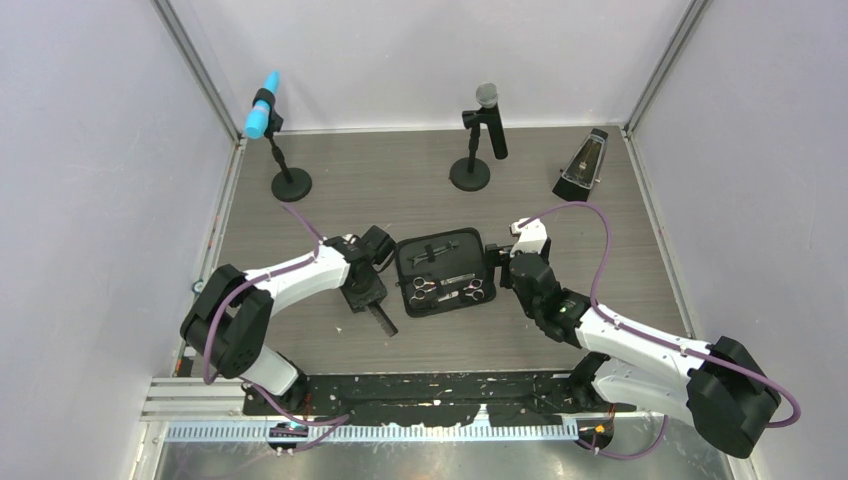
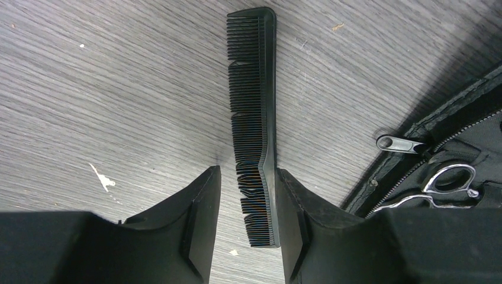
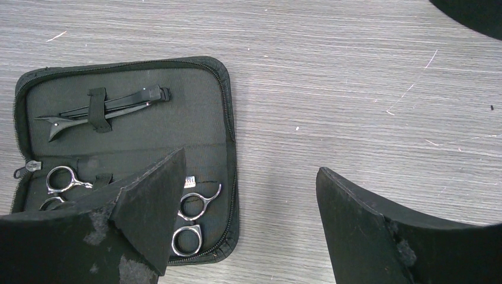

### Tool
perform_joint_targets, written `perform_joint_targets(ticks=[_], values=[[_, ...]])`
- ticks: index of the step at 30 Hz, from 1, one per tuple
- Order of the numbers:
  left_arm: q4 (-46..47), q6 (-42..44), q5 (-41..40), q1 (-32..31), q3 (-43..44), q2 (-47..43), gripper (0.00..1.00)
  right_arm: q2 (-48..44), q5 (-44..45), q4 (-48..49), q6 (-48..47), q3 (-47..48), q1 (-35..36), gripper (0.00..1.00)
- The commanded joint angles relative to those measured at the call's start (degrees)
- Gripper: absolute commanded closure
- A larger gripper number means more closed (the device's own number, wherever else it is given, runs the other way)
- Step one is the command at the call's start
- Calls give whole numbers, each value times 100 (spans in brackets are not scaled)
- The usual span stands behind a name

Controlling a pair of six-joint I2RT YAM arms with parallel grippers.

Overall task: Sort the hair-cutting tools
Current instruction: Move the comb to the center of the board.

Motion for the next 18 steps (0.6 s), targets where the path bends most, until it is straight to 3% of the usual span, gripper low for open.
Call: perform_joint_targets(ticks=[1,18], values=[[18,-174,-123,-34,-3,-153,59,23,42,265,-30,17,-31,12],[14,-214,-121,-55,-19,49,60,27,-1,256,-39,22,-31,12]])
